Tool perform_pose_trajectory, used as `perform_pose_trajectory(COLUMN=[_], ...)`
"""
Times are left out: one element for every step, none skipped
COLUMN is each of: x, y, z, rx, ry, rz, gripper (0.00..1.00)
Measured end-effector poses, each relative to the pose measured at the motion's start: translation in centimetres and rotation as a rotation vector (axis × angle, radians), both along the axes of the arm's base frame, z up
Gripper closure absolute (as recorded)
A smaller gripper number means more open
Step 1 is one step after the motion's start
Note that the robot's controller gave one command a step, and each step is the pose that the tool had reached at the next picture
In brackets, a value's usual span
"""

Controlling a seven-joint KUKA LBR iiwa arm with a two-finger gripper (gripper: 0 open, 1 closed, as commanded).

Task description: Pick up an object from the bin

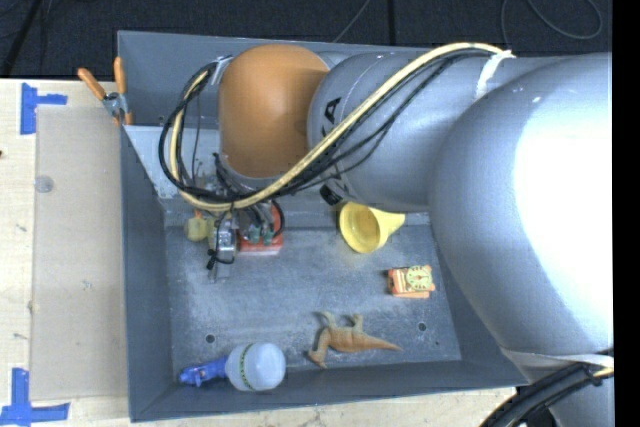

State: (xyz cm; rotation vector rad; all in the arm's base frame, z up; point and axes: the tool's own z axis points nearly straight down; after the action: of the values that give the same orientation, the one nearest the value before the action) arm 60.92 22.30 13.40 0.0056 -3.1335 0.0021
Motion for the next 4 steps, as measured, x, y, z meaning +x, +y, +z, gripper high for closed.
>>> perform_pose_trajectory(x=[0.2, 1.4, 1.4, 1.4], y=[-0.1, -2.7, -1.6, -2.1], z=[0.5, -6.2, -6.4, -6.3], rx=[0.002, 0.002, 0.002, 0.002], ry=[-0.007, -0.004, -0.009, -0.006], rz=[-0.005, -0.092, -0.143, -0.108], gripper=[0.00, 0.00, 0.00, 0.00])
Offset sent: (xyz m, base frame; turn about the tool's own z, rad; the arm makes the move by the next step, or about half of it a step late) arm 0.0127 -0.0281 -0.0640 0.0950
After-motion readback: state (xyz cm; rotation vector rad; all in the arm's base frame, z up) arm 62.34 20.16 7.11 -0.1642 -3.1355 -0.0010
